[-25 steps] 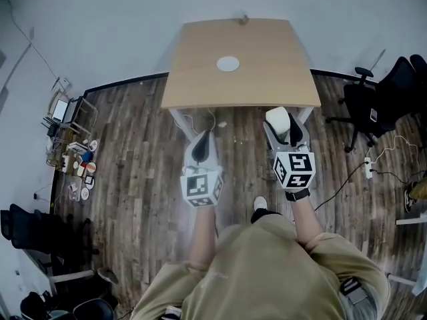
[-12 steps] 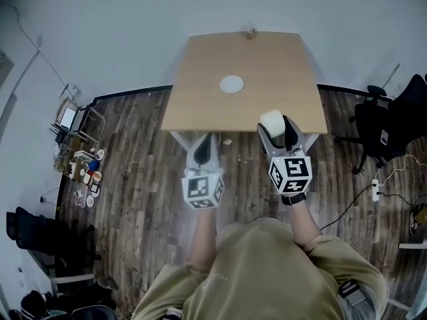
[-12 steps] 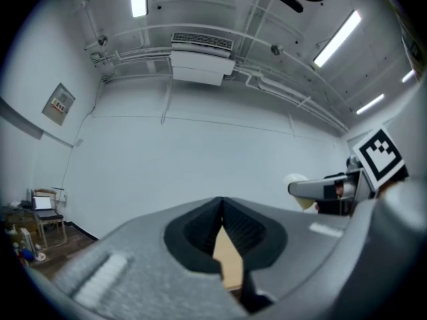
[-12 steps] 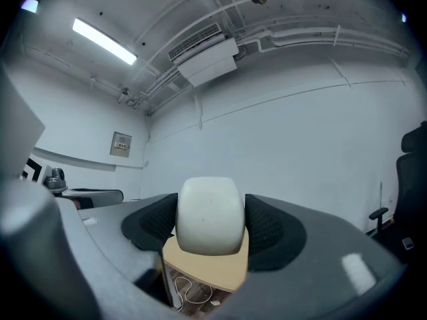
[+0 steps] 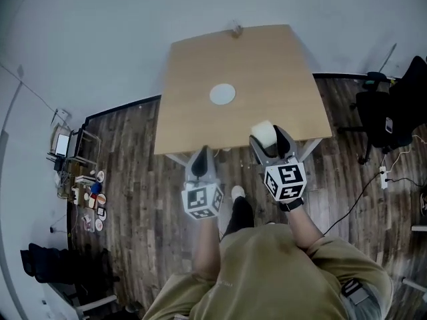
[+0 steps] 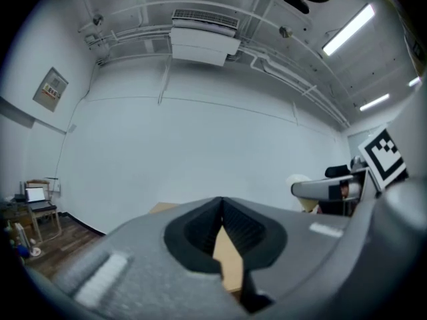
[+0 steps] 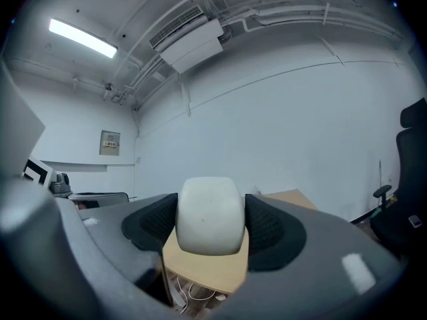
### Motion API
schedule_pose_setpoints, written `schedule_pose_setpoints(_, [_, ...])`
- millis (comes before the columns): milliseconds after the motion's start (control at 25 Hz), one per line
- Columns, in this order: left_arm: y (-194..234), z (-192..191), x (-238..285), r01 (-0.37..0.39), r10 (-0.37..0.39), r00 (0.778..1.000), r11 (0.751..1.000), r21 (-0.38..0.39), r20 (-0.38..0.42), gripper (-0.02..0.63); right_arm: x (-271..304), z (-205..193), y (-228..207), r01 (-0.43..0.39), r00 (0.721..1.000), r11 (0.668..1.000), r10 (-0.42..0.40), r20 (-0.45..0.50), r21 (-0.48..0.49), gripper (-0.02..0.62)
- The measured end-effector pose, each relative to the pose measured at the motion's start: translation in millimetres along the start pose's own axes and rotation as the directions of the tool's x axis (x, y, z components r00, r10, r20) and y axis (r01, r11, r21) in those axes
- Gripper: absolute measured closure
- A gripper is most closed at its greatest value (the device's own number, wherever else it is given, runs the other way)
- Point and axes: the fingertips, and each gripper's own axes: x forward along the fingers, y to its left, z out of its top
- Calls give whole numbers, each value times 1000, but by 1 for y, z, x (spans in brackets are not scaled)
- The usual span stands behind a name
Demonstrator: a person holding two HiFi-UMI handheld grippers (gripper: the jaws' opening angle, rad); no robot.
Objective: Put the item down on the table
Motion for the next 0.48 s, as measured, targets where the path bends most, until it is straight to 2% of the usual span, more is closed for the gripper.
schedule_pose_setpoints(160, [23, -10, 65, 61, -61, 998, 998, -15, -14, 603, 59, 0, -23, 45, 999, 999, -45, -9, 5, 278])
schedule_pose_setpoints(280, [61, -9, 112, 106, -108, 994, 994, -34, -37, 603, 107, 14, -13, 58, 998, 998, -58, 0, -17, 278])
schedule_pose_setpoints(480, [107, 1, 172, 174, -175, 985, 982, -68, -10, 603, 178, 28, -7, 106, 994, 993, -106, 7, -48, 278])
